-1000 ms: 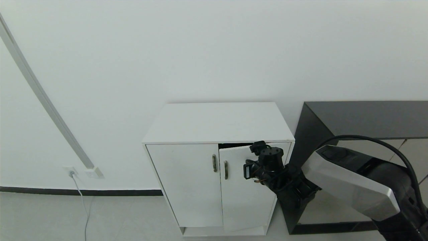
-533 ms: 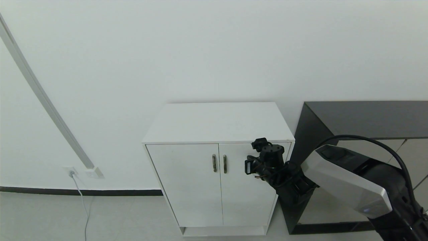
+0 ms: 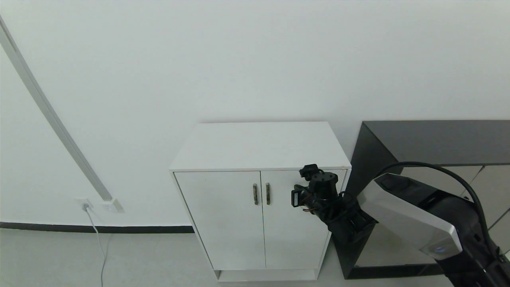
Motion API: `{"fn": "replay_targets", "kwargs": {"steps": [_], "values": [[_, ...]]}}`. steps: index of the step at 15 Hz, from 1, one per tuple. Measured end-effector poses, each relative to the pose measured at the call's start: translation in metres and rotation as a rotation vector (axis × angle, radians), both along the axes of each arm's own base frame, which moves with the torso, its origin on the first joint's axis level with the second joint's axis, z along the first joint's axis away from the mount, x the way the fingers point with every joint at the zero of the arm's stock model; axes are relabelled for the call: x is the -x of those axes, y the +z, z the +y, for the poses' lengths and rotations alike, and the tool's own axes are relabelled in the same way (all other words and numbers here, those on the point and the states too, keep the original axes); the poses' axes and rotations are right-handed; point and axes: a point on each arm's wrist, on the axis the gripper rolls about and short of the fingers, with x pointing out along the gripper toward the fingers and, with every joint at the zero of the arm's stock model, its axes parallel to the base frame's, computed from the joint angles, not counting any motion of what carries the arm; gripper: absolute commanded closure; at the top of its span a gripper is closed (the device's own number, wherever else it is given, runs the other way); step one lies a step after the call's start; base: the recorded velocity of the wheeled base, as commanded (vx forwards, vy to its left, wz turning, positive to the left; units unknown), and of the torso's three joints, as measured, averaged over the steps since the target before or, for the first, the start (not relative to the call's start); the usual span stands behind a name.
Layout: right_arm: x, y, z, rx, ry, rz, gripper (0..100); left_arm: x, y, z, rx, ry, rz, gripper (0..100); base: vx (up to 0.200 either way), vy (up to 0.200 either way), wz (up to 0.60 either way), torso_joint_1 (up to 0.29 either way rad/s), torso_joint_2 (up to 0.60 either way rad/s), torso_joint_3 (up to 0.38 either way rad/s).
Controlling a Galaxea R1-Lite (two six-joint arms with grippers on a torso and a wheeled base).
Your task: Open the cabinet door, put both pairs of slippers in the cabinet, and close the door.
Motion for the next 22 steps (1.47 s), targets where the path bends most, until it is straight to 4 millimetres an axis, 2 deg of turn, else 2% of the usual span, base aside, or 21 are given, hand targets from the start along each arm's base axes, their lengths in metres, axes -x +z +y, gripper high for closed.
{"fn": "replay_targets", "kwargs": {"steps": [7, 12, 17, 22], "values": [[0.001, 0.0, -0.002, -0.006, -0.033, -0.024, 100, 0.0, 0.0, 0.0, 0.0, 0.0, 0.0, 100, 0.0, 0.0, 0.0, 0.0, 0.0, 0.0], [0.018, 0.0, -0.012, -0.012, -0.035, -0.035, 100, 0.0, 0.0, 0.0, -0.005, -0.001, -0.001, 100, 0.0, 0.0, 0.0, 0.0, 0.0, 0.0], [0.055, 0.006, -0.041, 0.0, -0.057, -0.019, 100, 0.0, 0.0, 0.0, -0.006, -0.001, -0.001, 100, 0.0, 0.0, 0.0, 0.0, 0.0, 0.0], [0.106, 0.027, -0.098, 0.047, -0.163, 0.017, 100, 0.0, 0.0, 0.0, -0.006, -0.001, -0.001, 100, 0.0, 0.0, 0.0, 0.0, 0.0, 0.0]]}}
